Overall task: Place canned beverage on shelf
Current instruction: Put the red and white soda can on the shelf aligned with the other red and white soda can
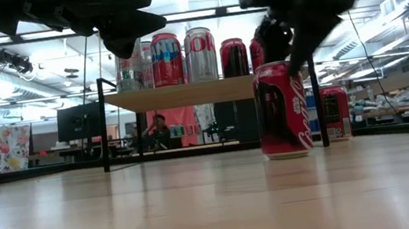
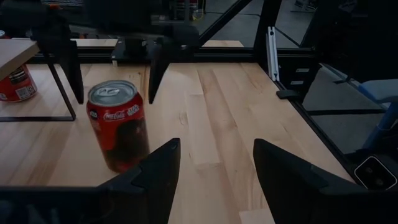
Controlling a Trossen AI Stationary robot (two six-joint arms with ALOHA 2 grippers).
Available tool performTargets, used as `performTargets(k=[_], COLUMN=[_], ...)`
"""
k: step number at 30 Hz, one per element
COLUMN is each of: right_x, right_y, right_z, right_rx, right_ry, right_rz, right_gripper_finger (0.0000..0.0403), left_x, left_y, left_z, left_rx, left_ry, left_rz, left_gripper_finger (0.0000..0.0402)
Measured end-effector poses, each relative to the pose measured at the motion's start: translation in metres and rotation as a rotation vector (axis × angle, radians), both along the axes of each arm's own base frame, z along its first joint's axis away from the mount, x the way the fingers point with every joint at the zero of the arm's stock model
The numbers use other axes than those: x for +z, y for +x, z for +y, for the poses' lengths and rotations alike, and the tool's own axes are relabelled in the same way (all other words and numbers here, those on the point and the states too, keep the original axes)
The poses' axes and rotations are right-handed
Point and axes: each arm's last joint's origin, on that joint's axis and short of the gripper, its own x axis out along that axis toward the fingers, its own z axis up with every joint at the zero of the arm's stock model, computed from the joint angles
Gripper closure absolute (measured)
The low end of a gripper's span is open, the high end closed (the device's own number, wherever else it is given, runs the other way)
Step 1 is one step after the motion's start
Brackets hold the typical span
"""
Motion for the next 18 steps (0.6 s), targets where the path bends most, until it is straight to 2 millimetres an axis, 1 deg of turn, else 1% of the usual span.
performTargets(k=[5,8,10,13,15,18], right_x=[0.017,0.018,0.019,0.018,0.015,0.005], right_y=[0.007,0.009,0.010,0.008,0.006,0.002], right_z=[0.001,0.004,0.005,0.011,0.018,0.026], right_rx=[-0.155,-0.262,-0.372,-0.499,-0.546,-0.594], right_ry=[0.050,0.103,0.101,0.061,0.026,0.007], right_rz=[-0.083,-0.117,-0.159,-0.224,-0.261,-0.305], right_gripper_finger=[0.0011,0.0010,0.0008,0.0008,0.0007,0.0007], left_x=[0.000,0.000,0.000,0.000,0.000,0.000], left_y=[0.000,0.000,0.000,0.000,0.000,0.000], left_z=[0.000,0.000,0.000,0.000,0.000,0.000], left_rx=[0.001,0.001,0.001,0.001,0.001,0.001], left_ry=[-0.002,-0.003,-0.003,-0.005,-0.006,-0.006], left_rz=[0.000,0.000,0.001,0.001,0.001,0.002], left_gripper_finger=[0.0189,0.0189,0.0189,0.0189,0.0189,0.0189])
